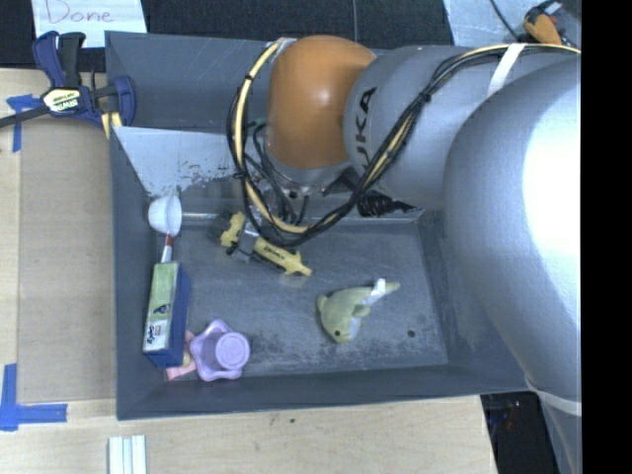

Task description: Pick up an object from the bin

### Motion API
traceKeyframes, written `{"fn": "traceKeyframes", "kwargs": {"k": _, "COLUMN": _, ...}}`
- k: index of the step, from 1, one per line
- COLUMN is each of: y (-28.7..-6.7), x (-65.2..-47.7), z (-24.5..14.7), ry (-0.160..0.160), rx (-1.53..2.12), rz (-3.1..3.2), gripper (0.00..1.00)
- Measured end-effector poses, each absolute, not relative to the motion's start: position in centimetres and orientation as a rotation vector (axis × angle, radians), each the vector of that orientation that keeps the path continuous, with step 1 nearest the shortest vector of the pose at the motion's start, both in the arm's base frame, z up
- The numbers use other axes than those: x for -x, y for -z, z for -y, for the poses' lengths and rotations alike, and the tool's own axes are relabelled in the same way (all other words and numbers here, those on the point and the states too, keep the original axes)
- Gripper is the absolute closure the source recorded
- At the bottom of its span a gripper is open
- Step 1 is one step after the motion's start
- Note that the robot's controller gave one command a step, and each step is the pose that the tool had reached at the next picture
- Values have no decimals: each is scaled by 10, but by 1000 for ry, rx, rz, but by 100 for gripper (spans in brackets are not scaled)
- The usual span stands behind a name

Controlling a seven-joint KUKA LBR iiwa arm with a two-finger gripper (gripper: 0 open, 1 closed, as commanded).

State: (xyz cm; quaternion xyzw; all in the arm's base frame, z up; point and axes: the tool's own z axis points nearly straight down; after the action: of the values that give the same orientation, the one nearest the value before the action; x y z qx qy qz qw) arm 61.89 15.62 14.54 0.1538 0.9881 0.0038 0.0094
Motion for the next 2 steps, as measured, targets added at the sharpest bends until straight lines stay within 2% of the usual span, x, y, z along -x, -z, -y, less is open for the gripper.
{"fn": "traceKeyframes", "kwargs": {"k": 1, "y": -100, "x": -618, "z": -133, "ry": -2, "rx": -377, "rz": -3117, "gripper": 0}}
{"fn": "traceKeyframes", "kwargs": {"k": 2, "y": -71, "x": -613, "z": -147, "ry": -15, "rx": -580, "rz": -3067, "gripper": 0}}
